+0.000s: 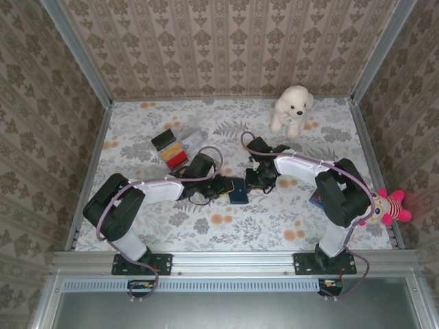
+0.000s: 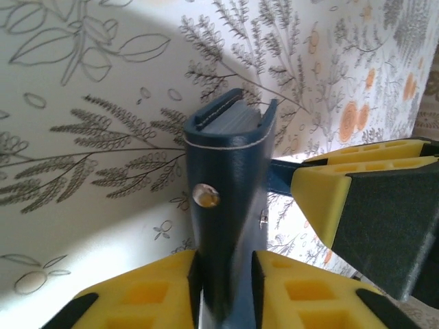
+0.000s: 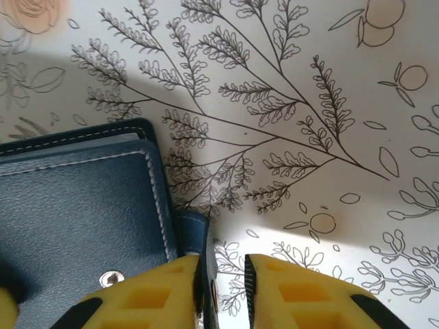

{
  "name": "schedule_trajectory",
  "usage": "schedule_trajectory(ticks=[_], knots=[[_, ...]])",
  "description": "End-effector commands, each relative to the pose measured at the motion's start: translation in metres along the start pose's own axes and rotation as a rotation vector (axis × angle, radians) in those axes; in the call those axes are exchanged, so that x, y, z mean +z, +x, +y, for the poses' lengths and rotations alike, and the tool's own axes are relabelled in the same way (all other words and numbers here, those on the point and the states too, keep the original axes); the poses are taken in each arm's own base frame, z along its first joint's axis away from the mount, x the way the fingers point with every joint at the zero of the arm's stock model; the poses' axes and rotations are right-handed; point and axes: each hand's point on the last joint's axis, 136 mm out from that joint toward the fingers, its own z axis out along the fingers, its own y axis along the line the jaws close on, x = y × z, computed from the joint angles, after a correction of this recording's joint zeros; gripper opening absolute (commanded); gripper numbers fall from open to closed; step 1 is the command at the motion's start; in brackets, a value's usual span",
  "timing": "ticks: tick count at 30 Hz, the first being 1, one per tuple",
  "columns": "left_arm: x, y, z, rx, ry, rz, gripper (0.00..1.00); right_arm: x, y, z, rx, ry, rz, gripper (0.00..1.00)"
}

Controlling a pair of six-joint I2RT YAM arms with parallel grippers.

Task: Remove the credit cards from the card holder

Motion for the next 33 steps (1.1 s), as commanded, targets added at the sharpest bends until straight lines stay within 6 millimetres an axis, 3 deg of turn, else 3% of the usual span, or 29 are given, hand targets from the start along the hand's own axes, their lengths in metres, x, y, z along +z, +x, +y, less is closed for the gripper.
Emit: schedule_trajectory(ticks=[1, 7, 11, 17, 24, 28, 33], knots=[[-0.012, -0.008, -0.009, 0.048, -0.015, -0.023, 0.38, 0.005, -0.001, 0.004, -0.01, -0.012, 0.011, 0.18], [-0.037, -0.018, -0.006, 0.077, -0.058, -0.058, 0.61, -0.006, -0.002, 0.004, -0.021, -0.01, -0.025, 0.02], [-0.064, -0.026, 0.002, 0.074, -0.101, -0.117, 0.72, -0.028, -0.001, -0.001, -0.031, 0.017, -0.072, 0.0], [-0.099, -0.034, 0.025, 0.016, -0.139, -0.193, 0.94, -0.071, 0.002, 0.007, -0.037, -0.016, -0.139, 0.0], [-0.125, -0.036, 0.037, -0.011, -0.153, -0.243, 1.0, -0.121, 0.004, 0.025, -0.032, -0.068, -0.217, 0.0], [-0.135, -0.033, 0.04, -0.012, -0.161, -0.249, 1.0, -0.147, 0.0, 0.021, -0.043, 0.026, -0.272, 0.0], [-0.143, -0.031, 0.042, -0.013, -0.161, -0.253, 1.0, -0.156, -0.007, 0.024, -0.07, 0.1, -0.301, 0.0]])
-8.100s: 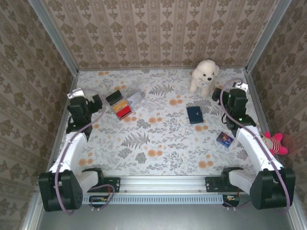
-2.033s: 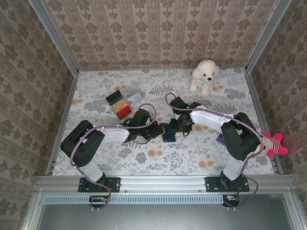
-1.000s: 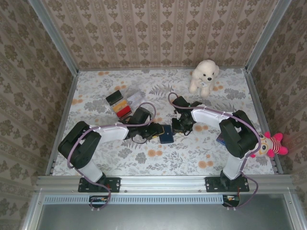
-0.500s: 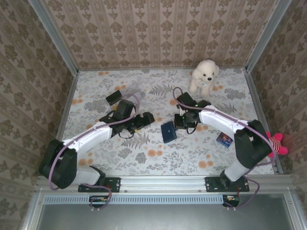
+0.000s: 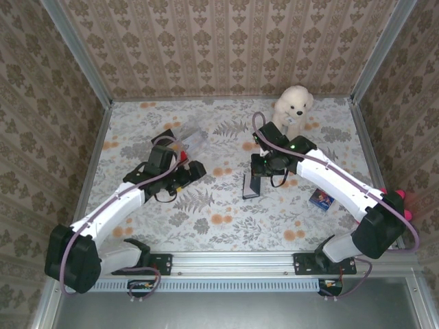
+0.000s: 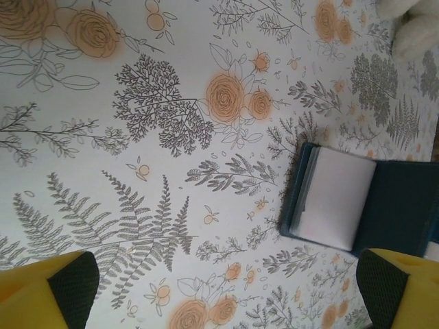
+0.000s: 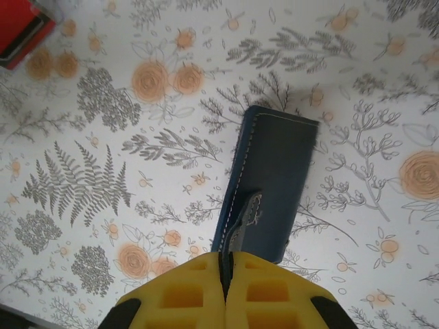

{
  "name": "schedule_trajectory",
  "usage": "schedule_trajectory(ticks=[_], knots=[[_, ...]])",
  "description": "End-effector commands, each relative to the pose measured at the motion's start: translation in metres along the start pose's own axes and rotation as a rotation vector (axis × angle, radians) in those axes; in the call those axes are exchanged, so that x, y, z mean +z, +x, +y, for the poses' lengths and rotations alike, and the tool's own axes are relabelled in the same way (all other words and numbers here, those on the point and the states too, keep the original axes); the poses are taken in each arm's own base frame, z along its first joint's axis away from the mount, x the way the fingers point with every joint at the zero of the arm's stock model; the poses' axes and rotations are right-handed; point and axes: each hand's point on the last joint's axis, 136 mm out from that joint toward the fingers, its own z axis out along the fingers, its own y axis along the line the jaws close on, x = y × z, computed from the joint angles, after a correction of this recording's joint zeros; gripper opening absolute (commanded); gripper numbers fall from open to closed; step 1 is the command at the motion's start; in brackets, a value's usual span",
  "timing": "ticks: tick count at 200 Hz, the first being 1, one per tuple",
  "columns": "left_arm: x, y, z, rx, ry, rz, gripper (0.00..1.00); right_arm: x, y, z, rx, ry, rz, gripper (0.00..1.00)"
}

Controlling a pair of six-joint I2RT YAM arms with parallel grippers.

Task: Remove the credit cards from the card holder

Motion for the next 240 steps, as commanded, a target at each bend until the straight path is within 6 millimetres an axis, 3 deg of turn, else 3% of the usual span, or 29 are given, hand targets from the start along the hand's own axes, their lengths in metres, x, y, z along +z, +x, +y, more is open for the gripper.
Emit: schedule_trajectory(ticks=[1, 29, 57, 82, 96, 119, 157, 195, 240], knots=[[-0.004, 0.007, 0.013, 0.009, -0.034, 0.022, 1.0, -0.008, -0.002, -0.007, -0.01, 0.087, -0.009, 0.0], [-0.004, 0.006, 0.013, 0.016, -0.037, 0.023, 1.0, 0.015, 0.002, 0.011, -0.026, 0.065, 0.031, 0.0], [-0.003, 0.006, 0.013, 0.023, -0.033, 0.02, 1.0, 0.039, 0.003, 0.044, -0.005, -0.056, 0.075, 0.0], [-0.003, 0.006, 0.013, 0.028, -0.032, 0.023, 1.0, 0.047, -0.001, 0.074, 0.035, -0.209, 0.086, 0.0], [-0.002, 0.006, 0.011, 0.03, -0.025, 0.027, 1.0, 0.048, -0.003, 0.082, 0.047, -0.249, 0.082, 0.0], [0.001, 0.006, 0.006, 0.048, -0.013, 0.033, 1.0, 0.054, -0.003, 0.069, 0.067, -0.219, 0.086, 0.0], [0.018, 0.012, -0.008, 0.097, -0.022, 0.07, 0.96, 0.066, 0.008, 0.032, 0.123, -0.205, 0.124, 0.0], [0.045, 0.021, -0.032, 0.154, -0.035, 0.13, 0.82, 0.086, 0.024, -0.006, 0.138, -0.176, 0.184, 0.0], [0.081, 0.03, -0.04, 0.118, -0.036, 0.194, 0.62, 0.1, 0.037, -0.033, 0.134, -0.145, 0.215, 0.0]])
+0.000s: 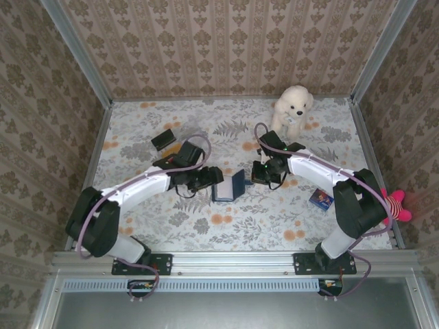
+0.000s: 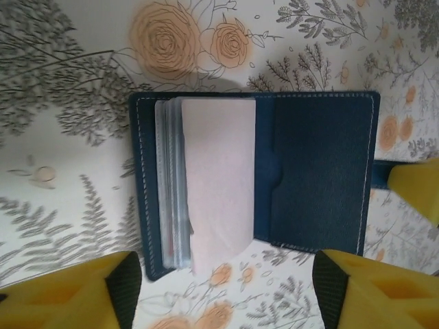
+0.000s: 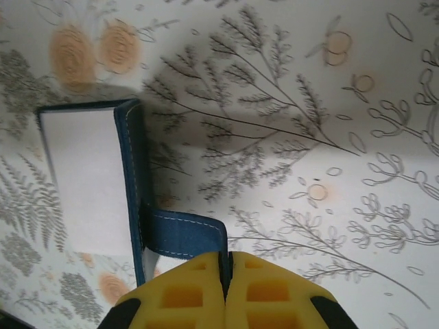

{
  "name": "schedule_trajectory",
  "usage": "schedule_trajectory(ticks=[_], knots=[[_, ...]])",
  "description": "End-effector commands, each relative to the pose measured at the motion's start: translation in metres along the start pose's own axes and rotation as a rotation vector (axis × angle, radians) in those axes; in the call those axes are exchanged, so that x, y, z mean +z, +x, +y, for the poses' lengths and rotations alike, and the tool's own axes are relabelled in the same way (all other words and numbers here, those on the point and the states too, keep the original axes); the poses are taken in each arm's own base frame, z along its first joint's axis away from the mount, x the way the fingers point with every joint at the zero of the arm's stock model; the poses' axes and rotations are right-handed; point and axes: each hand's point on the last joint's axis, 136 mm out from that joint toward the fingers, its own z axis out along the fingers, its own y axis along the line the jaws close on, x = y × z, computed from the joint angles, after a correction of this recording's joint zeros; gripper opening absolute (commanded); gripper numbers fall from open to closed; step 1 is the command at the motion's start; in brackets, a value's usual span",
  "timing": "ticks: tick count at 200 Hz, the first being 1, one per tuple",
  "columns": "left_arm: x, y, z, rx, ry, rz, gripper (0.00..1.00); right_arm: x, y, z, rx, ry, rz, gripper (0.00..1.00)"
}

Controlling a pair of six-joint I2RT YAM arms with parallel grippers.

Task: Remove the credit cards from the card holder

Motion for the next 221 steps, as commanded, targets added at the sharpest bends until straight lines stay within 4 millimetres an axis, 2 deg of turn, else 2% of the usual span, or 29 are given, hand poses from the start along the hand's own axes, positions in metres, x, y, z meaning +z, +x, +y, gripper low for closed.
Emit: schedule_trajectory(ticks=[1, 32, 53, 70, 109, 221], knots=[[0.012, -0.006, -0.011, -0.014, 0.026, 0.003, 0.62, 0.001, 0.004, -0.003, -0.044, -0.027, 0.013, 0.0], [0.025, -0.006, -0.02, -0.021, 0.061, 0.035, 0.46, 0.007, 0.005, -0.005, -0.05, -0.027, 0.031, 0.0], [0.027, -0.008, -0.022, -0.019, 0.062, 0.038, 0.42, 0.009, 0.003, -0.004, -0.047, -0.034, 0.029, 0.0], [0.03, -0.006, -0.016, -0.027, 0.036, 0.042, 0.43, 0.011, 0.003, -0.004, -0.041, -0.03, 0.032, 0.0], [0.036, -0.001, -0.006, -0.044, 0.004, 0.062, 0.53, 0.015, 0.004, -0.006, -0.034, -0.026, 0.043, 0.0], [0.058, 0.007, -0.013, -0.04, 0.035, 0.15, 0.57, 0.027, 0.008, -0.012, -0.024, -0.01, 0.074, 0.0]])
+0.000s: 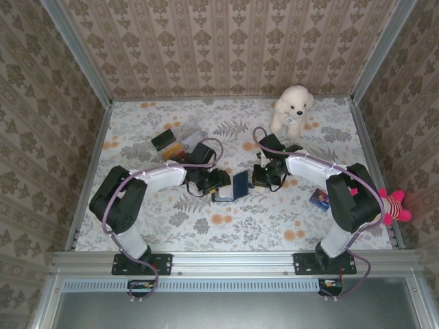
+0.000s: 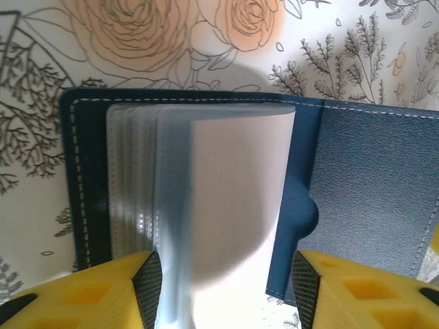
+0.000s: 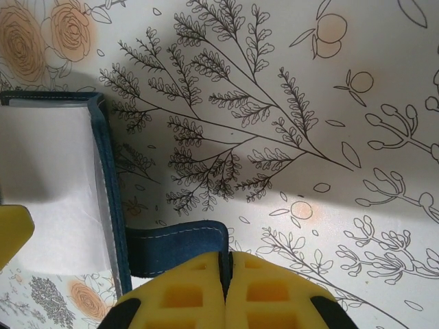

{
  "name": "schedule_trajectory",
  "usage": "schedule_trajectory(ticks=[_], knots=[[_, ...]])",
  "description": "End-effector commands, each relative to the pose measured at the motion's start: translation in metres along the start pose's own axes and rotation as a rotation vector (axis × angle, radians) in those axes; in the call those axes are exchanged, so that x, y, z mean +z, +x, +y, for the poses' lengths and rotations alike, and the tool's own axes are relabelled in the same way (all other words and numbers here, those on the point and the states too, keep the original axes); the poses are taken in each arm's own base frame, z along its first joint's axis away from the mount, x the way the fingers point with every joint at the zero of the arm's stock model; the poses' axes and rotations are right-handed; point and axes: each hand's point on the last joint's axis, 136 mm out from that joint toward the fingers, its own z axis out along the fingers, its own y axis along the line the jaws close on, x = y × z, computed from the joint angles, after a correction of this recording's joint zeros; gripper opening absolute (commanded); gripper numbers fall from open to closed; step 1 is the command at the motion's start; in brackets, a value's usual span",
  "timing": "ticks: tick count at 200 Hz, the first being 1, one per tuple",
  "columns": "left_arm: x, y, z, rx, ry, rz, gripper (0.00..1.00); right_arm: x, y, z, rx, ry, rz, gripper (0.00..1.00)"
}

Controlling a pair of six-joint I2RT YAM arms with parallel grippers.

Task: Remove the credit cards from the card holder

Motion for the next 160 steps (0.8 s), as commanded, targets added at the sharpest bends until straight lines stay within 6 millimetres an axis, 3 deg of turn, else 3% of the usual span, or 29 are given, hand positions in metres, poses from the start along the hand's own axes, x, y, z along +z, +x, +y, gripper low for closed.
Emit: schedule_trajectory(ticks=[1, 126, 160], knots=[[0.004, 0.0, -0.013, 0.012, 0.031, 0.025, 0.58, 0.006, 0.004, -0.001, -0.006, -0.01, 0.029, 0.0], [0.007, -0.002, -0.048, 0.089, 0.153, 0.065, 0.57, 0.009, 0.001, 0.001, -0.005, -0.014, 0.034, 0.0], [0.007, -0.002, -0.066, 0.136, 0.211, 0.062, 0.57, 0.006, 0.0, 0.003, -0.005, -0.019, 0.032, 0.0]])
